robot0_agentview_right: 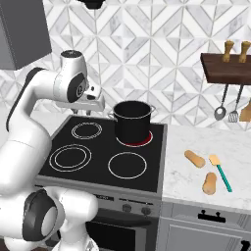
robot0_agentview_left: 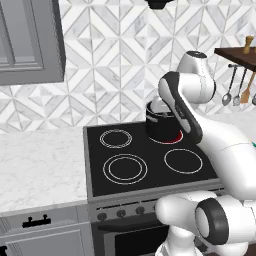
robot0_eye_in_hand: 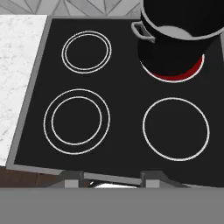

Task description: Put the squash and squash in the pot. Retrieve the spatula and lightly stir the vegetables in the pot.

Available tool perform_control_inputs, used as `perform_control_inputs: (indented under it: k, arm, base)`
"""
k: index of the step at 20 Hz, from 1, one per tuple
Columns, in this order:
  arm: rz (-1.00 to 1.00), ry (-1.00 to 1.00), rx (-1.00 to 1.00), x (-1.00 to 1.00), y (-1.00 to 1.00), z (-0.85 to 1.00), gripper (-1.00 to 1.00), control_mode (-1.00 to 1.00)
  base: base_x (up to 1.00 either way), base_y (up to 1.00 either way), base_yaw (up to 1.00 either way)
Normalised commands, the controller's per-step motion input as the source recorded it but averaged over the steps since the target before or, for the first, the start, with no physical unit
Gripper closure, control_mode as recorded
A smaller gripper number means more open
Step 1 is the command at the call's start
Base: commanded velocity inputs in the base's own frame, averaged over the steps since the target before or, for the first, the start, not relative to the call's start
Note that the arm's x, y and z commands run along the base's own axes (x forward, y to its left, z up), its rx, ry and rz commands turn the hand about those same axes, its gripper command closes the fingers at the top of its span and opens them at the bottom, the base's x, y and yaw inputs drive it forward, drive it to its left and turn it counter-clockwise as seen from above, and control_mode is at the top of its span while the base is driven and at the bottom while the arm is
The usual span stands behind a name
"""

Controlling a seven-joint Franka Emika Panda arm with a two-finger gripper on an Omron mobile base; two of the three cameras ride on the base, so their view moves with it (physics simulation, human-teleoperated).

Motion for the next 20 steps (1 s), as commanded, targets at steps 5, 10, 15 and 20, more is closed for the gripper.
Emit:
perform_control_inputs:
  k: [5, 10, 15, 20]
  arm:
    - [0.0, 0.0, 0.0, 0.0, 0.0, 0.0, -1.0, 1.0]
    - [0.0, 0.0, 0.0, 0.0, 0.0, 0.0, -1.0, 1.0]
    - [0.0, 0.0, 0.0, 0.0, 0.0, 0.0, -1.0, 1.0]
    - [0.0, 0.0, 0.0, 0.0, 0.0, 0.0, -1.0, 1.0]
  base:
    - [0.0, -0.14, 0.0]
    - [0.0, -0.82, 0.0]
    - [0.0, -0.78, -0.02]
    - [0.45, -0.27, -0.01]
